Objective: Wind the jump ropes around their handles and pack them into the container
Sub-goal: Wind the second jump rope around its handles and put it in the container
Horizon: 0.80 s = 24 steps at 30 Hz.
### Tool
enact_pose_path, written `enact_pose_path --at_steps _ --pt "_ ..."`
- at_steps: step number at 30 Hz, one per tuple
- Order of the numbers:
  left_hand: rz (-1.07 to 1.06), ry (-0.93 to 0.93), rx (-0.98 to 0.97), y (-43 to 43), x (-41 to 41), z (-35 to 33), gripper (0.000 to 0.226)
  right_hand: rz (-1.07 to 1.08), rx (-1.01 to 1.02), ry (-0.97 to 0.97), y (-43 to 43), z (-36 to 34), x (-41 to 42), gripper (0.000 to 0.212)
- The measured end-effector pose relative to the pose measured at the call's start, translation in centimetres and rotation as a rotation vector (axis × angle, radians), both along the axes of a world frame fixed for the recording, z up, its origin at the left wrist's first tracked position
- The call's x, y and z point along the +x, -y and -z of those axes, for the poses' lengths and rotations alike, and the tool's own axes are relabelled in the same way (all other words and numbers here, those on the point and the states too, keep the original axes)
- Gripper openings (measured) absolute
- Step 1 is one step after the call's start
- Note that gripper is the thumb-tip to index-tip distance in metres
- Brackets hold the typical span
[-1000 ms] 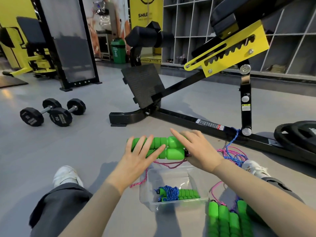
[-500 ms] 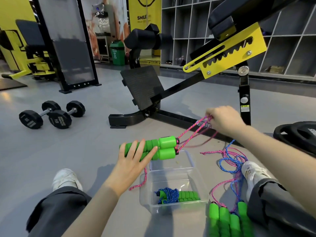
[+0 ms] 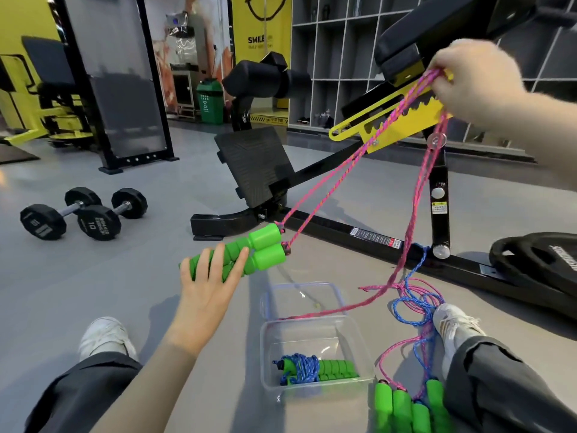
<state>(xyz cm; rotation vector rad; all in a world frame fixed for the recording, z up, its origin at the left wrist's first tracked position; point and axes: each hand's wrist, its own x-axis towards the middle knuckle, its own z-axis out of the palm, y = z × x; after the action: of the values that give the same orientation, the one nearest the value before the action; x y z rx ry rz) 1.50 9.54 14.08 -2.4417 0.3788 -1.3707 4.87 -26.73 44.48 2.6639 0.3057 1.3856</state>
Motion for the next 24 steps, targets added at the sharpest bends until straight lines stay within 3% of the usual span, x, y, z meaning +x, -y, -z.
enact_pose_path --at_steps 2,4,8,13,16,20,22,24 --pt "-0.011 0.008 -0.037 -0.6 0.3 -0.1 0.071 0.072 -0.145 0.053 0.1 -1.5 -0.3 0.022" --pt "-0.028 0.0 -0.078 -1.1 0.3 -0.2 0.069 0.069 -0.08 0.001 -0.1 -2.2 -0.4 0.022" --pt "-0.026 -0.028 -0.063 -1.2 0.1 0.4 0.067 -0.028 0.158 -0.384 -1.5 1.3 0.1 0.024" --pt "0.001 -0.031 -0.044 -0.8 0.1 0.3 0.063 0.014 0.191 -0.854 -4.4 13.1 0.9 0.025" --pt "0.022 -0.024 -0.051 -0.9 0.6 0.5 0.063 -0.125 0.236 -1.114 -7.1 20.0 1.3 0.017" --pt "0.027 -0.045 -0.008 -0.8 1.4 1.1 0.06 -0.275 0.325 -1.507 -8.5 25.8 2.3 0.065" --pt "0.03 -0.048 0.041 -0.6 2.1 1.8 0.058 -0.25 0.362 -1.446 -6.7 27.2 3.6 0.067" --pt "0.041 -0.034 0.056 0.0 2.9 2.7 0.057 -0.108 0.224 -1.226 -4.1 29.3 4.7 0.063"
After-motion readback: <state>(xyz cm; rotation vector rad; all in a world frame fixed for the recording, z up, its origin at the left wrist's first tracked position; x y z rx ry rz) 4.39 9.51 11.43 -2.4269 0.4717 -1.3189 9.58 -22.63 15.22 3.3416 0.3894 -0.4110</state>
